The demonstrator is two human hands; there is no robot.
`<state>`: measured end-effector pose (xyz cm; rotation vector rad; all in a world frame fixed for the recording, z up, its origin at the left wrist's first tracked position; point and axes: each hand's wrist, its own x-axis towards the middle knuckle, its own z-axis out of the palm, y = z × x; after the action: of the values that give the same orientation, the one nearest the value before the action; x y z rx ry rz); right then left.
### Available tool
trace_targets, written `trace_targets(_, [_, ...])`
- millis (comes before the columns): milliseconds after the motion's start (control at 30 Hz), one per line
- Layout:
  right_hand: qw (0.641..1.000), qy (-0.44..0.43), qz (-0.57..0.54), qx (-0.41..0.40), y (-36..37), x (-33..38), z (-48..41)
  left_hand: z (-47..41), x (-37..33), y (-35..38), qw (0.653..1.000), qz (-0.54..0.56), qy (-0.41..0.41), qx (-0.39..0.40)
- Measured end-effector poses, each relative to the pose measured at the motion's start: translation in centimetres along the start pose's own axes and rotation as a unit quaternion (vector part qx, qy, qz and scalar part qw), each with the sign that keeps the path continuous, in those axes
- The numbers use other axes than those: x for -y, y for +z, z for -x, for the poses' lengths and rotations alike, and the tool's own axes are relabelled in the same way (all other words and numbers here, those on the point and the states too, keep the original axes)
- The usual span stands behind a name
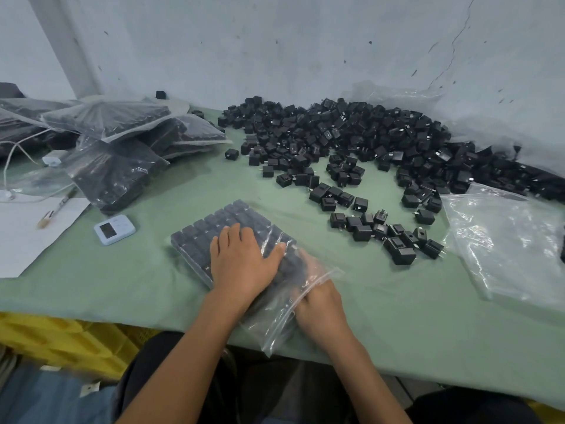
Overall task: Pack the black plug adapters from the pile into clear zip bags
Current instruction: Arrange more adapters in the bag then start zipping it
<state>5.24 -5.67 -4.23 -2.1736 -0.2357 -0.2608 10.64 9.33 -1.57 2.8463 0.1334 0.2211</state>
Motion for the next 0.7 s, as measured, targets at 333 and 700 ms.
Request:
trace_targets(333, [0.993,0.014,0.043,0.108,-2.3,1.0,2.4,-0.2,-0.2,1.5,0.999,0.038,-0.003,0.014])
trace_targets(700, [0.930,0.216,0.284,-0.089,-13.9,-7.8,-3.2,0.2,-0.4,1.2,0.999,0.031,0.002,0.016])
